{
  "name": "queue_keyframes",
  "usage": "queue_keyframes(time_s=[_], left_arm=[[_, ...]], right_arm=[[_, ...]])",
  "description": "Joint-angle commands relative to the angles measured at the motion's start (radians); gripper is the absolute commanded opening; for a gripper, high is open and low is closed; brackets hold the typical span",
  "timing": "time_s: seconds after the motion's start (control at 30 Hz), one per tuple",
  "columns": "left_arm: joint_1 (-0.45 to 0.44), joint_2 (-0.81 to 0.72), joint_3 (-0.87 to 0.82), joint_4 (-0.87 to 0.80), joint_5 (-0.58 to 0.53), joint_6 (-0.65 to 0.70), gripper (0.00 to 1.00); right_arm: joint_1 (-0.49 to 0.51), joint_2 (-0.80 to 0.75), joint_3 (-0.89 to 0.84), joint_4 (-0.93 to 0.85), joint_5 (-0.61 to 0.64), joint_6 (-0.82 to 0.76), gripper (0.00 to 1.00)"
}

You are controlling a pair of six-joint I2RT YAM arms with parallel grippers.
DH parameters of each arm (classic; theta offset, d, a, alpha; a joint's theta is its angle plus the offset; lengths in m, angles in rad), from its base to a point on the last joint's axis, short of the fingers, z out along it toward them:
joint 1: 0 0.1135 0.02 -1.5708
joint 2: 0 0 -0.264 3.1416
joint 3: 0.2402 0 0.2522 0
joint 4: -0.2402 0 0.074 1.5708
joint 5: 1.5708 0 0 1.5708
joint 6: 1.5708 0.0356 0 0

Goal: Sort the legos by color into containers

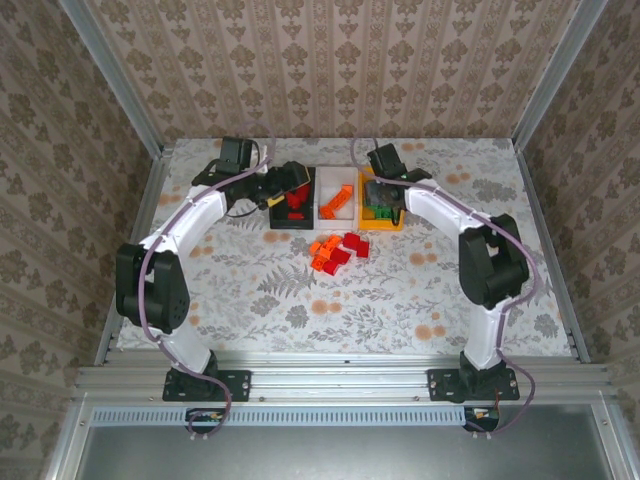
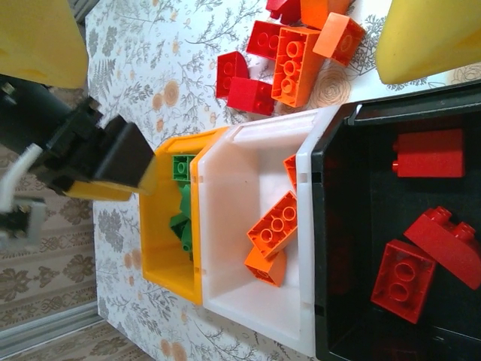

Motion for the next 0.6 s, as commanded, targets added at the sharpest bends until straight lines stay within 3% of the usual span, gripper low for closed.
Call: queue_keyframes(time_s=[0.0, 0.2, 0.27, 0.43, 0.57], left_arm=[[0.006, 0.015, -0.007, 0.03, 0.036, -0.031, 1.0], [0.005, 0.024, -0.02, 0.041, 0.04, -0.058, 1.0], [0.007, 0.035, -0.026, 0.044, 0.041, -0.078, 1.0], [0.033, 0.048, -0.058, 0.074, 0.044, -0.132, 1.0], [0.064, 0.054, -0.077, 0.094, 0.047, -0.157, 1.0]], right_arm=[[0.047, -0.165, -0.14, 0.038, -0.001, 0.067, 0.56], [0.203, -0.292, -0.383, 0.119, 0.055, 0.187, 0.54], [0.237, -0.306, -0.428, 0.155, 0.02, 0.232, 0.52], [0.36, -0.232, -0.38, 0.146, 0.017, 0.23, 0.52], [0.361, -0.179, -0.361, 0.103, 0.083, 0.266, 0.58]])
